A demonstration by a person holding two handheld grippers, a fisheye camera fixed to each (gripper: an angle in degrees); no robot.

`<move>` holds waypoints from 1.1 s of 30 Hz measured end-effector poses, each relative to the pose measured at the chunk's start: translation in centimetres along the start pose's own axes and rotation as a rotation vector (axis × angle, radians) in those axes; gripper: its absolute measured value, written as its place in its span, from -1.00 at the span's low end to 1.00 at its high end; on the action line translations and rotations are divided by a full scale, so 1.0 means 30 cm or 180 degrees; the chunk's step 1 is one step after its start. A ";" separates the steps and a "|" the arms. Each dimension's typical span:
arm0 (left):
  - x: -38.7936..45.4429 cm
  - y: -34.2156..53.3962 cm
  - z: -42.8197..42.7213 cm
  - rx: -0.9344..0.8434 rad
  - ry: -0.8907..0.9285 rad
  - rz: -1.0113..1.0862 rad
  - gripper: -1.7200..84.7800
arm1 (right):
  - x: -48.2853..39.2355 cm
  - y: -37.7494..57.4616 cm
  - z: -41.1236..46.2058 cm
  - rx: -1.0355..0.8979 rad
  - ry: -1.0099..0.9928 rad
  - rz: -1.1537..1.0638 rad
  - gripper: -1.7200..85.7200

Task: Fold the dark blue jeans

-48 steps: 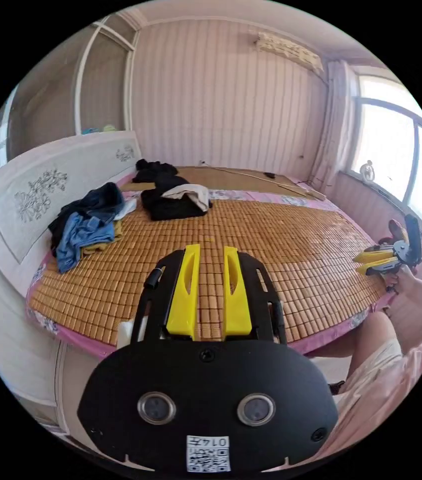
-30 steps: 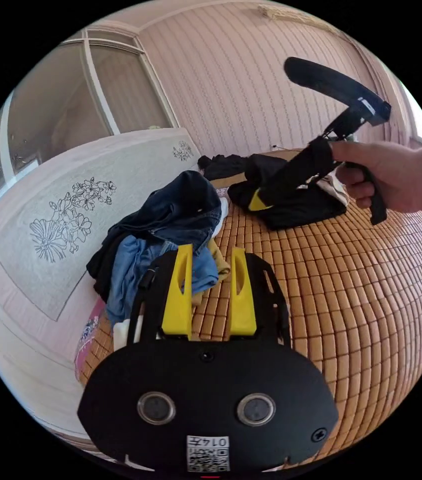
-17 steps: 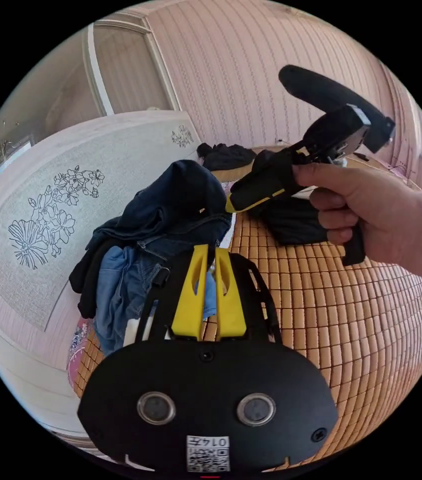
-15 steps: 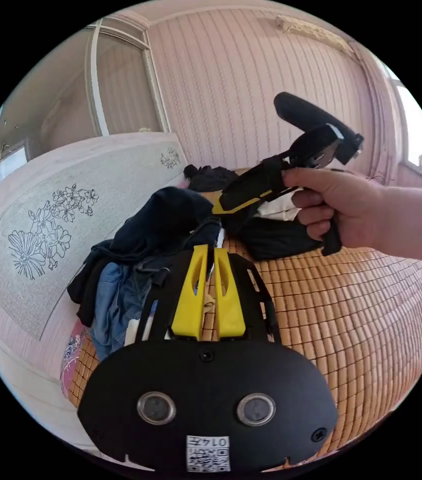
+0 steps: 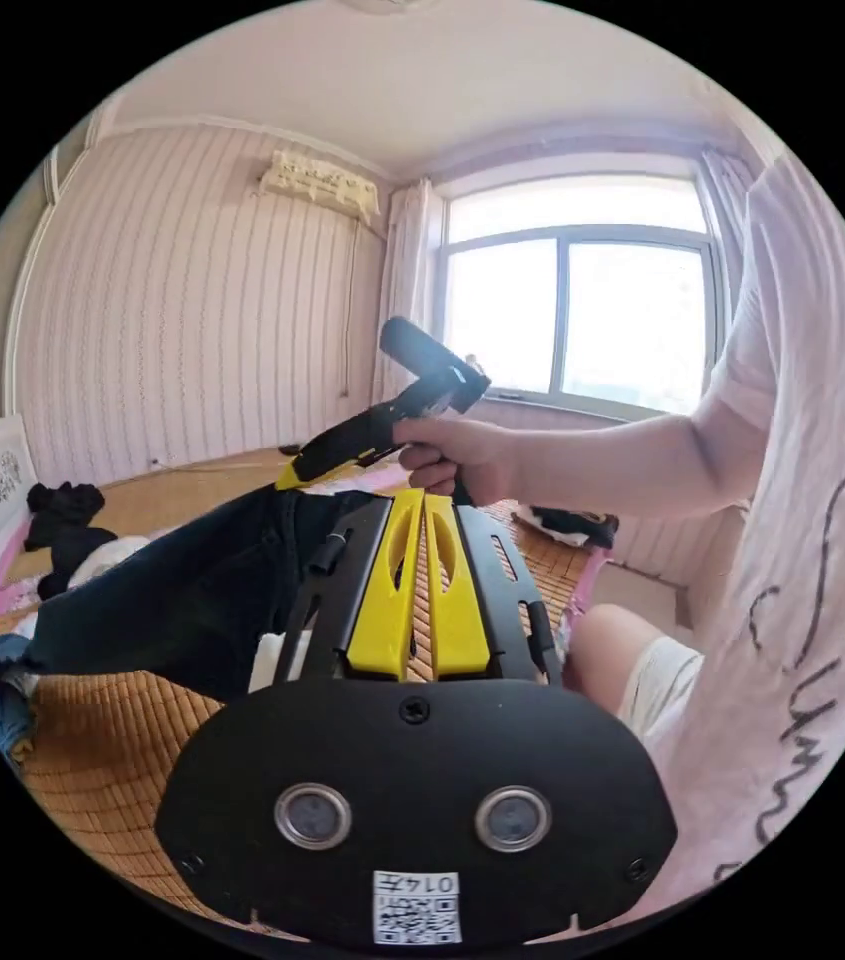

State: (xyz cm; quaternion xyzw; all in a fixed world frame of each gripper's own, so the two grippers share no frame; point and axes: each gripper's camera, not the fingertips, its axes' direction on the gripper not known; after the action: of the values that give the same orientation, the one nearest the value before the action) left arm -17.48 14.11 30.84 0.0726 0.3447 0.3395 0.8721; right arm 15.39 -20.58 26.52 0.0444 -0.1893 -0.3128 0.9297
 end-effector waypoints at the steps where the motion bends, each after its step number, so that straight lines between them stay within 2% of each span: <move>1: 0.029 0.046 0.028 -0.0116 0.0167 -0.0133 -0.98 | 0.051 0.114 0.016 -0.0312 0.0503 0.0154 -0.97; 3: 0.037 0.117 0.046 -0.0347 0.0227 -0.0309 -0.98 | 0.129 0.280 0.086 -0.0777 0.0946 0.0522 -0.97; 5: -0.024 0.212 0.040 -0.0781 -0.0020 -0.0598 -0.97 | 0.171 0.455 0.187 -0.1271 0.1341 0.0844 -0.96; 9: -0.239 0.352 -0.034 -0.1114 -0.0612 -0.1255 -0.95 | 0.090 0.574 0.210 -0.1072 0.1594 0.0915 -0.92; 11: -0.428 0.443 -0.089 -0.1180 -0.1152 -0.1767 -0.86 | 0.034 0.602 0.199 -0.0921 0.1568 0.0857 -0.79; 13: -0.592 0.504 -0.122 -0.1144 -0.1370 -0.2285 -0.81 | 0.017 0.620 0.188 -0.0841 0.1540 0.0937 -0.70; 17: -0.955 0.585 -0.127 -0.0933 -0.1472 -0.3269 -0.75 | -0.011 0.667 0.137 -0.0747 0.1823 0.1251 -0.53; 20: -1.167 0.624 -0.084 -0.0738 -0.1626 -0.3839 -0.72 | -0.036 0.682 0.132 -0.0708 0.2063 0.1268 -0.50; 24: -1.343 0.643 0.040 -0.1077 -0.1724 -0.4130 -0.71 | 0.030 0.699 0.213 -0.0967 0.1978 0.1500 -0.59; 26: -1.379 0.611 0.113 -0.1446 -0.1943 -0.4035 -0.78 | 0.034 0.703 0.209 -0.0844 0.2258 0.1629 -0.69; 29: -1.407 0.564 0.165 -0.1852 -0.2154 -0.3766 -0.87 | -0.004 0.690 0.165 -0.0756 0.2264 0.1423 -0.84; 31: -1.422 0.557 0.148 -0.1751 -0.1983 -0.3780 -0.93 | -0.024 0.680 0.120 -0.0707 0.2130 0.1286 -0.89; 33: -1.424 0.570 0.095 -0.1388 -0.1762 -0.3916 -0.95 | -0.046 0.664 0.055 -0.0560 0.2048 0.1142 -0.93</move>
State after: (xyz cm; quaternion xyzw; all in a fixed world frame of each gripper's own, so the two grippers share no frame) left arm -47.60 -0.05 62.72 -0.2279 0.0130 -0.1843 0.9560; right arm 24.99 -3.74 31.62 0.0265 0.1353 -0.1301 0.9819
